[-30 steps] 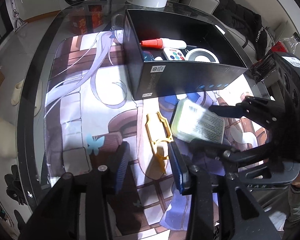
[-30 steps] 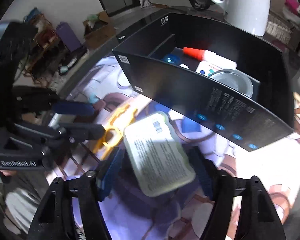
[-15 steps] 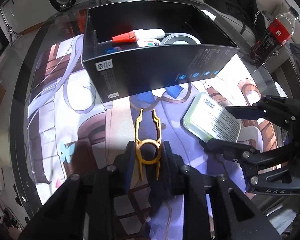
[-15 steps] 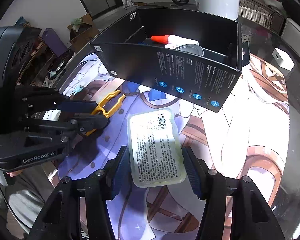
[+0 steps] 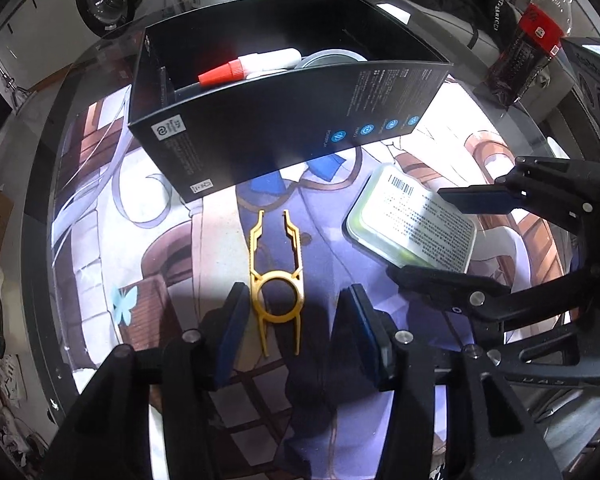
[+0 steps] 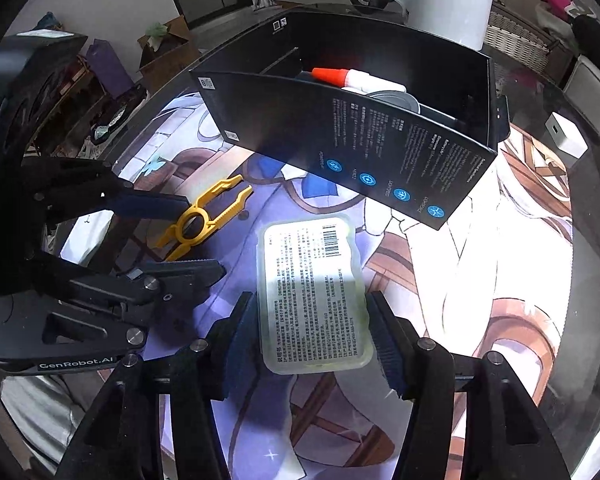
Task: Organize rigid objects
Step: 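Lift the yellow clip and battery case and carry both over the black box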
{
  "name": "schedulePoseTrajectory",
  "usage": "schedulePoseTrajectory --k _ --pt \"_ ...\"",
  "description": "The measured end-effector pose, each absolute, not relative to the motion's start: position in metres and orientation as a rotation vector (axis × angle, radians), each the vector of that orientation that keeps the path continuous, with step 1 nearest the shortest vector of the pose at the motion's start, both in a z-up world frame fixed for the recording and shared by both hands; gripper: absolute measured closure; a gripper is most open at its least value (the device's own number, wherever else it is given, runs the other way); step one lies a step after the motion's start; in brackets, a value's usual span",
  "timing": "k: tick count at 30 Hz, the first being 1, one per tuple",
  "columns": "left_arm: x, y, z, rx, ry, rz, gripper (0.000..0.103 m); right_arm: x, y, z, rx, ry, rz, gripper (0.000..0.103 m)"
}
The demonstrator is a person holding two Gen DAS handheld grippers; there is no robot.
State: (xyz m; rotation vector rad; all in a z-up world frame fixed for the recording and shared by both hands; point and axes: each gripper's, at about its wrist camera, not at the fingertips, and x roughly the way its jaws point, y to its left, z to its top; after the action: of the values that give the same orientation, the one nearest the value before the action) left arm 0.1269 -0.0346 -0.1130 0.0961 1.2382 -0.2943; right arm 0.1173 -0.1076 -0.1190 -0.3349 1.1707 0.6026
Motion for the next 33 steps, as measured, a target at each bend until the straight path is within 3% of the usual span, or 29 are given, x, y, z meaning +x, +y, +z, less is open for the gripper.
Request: schedulePoseTrajectory --k 2,5,11,22,33 --pt "0.126 -0.036 -0.113 0.109 1.232 -0.285 0.059 0.118 -0.106 -0.120 -0.330 1.169 0.599 0.047" --pt "0.124 -0.033 -0.111 0.126 1.217 -0.273 0.079 0.117 -0.110 -0.118 -0.314 1.168 0.595 0.047" --pt "0.121 -0.028 -0.101 0.100 1.161 -0.286 0.079 0.115 -0.118 -0.105 -0.279 1.117 0.591 0.047" --pt "0.097 -0.015 -0.028 0.066 0.829 -0.286 0.079 0.099 -0.136 -0.040 -0.159 0.842 0.612 0.047" --pt "0.077 -0.006 0.011 0.050 0.591 -0.264 0.079 0.064 -0.132 0.006 -0.137 0.594 0.626 0.047"
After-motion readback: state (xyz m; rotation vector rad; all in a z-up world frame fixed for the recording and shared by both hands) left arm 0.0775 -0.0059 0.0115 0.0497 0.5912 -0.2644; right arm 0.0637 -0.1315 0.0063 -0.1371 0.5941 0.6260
